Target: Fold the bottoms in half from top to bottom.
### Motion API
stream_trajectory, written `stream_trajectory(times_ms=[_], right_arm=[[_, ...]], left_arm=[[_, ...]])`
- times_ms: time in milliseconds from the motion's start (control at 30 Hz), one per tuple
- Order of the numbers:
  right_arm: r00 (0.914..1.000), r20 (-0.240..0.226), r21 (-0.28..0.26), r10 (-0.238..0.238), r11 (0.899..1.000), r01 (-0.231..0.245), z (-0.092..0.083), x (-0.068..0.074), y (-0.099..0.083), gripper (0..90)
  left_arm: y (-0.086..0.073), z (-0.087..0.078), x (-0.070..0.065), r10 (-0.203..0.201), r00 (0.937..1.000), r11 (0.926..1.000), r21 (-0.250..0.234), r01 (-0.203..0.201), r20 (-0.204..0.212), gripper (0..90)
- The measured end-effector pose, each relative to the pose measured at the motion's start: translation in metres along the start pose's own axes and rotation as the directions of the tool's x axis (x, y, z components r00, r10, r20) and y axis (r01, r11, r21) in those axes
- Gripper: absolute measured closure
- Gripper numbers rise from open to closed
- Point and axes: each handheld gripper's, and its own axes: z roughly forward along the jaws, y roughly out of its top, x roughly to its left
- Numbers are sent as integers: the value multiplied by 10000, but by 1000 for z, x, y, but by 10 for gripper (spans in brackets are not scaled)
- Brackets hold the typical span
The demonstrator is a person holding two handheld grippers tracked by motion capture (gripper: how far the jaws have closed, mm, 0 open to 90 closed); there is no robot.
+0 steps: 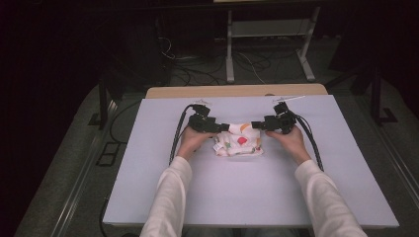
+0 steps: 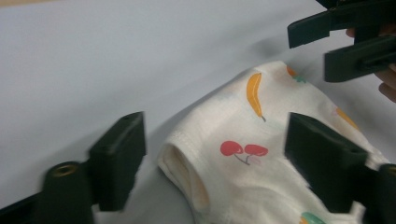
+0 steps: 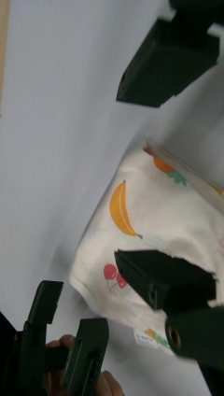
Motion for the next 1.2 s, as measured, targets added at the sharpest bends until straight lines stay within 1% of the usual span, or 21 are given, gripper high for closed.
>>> stream_trajectory(times_ms=[33,67,100,133,167,200,267,333,500,667,733,800,867,1000,1100,1200], right_arm=[[10000,-59,5,-7,10000,7,-2,1,0,126],[10000,-73,24,-61,10000,61,-3,1,0,109],[10000,-27,47,-74,10000,74,-5,2,-1,71],[9999,-20,99,-127,9999,127,-7,3,-1,28],[9999,36,175,-118,9998,117,-9,4,-2,9],[9998,87,178,-172,9997,170,-11,4,-3,6],[9999,5,197,-159,9997,159,-15,4,-5,0],[9998,19,174,-209,9996,209,-20,5,-8,0],[9995,58,222,-297,9993,295,-33,5,-13,0],[9987,-62,59,-514,9987,515,-46,10,-18,0],[9981,11,48,-621,9981,621,-50,12,-21,0],[9978,-18,22,-666,9978,666,-54,14,-23,0],[9974,-27,-39,-717,9974,717,-58,16,-24,0],[9971,-128,-215,-750,9970,747,-66,21,-28,0],[9974,-207,-462,-693,9966,682,-72,24,-35,0],[9973,-134,-498,-717,9962,709,-76,26,-43,0]], left_arm=[[1,-2,-1,-10,10000,10000,-46,10,24,125],[2,-3,-2,-67,10000,10000,-34,66,-17,101],[3,-4,-4,-65,9998,10000,54,66,-182,52],[3,-6,-5,25,9997,9999,145,-22,-255,9],[3,-8,-7,101,9996,9998,200,-96,-250,0],[3,-10,-8,179,9995,9996,205,-174,-260,0],[3,-15,-10,293,9992,9995,117,-290,-272,0],[2,-20,-12,414,9988,9991,59,-413,-274,0],[0,-29,-15,549,9981,9985,-68,-551,-294,0],[-3,-39,-19,750,9966,9972,-3,-751,-352,0],[-6,-43,-20,820,9957,9966,55,-819,-425,0],[-10,-46,-21,899,9951,9959,53,-898,-414,0],[-14,-51,-22,897,9950,9960,70,-895,-429,0],[-20,-63,-22,850,9953,9962,-142,-858,-469,0],[-25,-72,-23,884,9951,9954,-326,-899,-440,0],[-31,-81,-25,946,9944,9943,-439,-966,-471,0]])
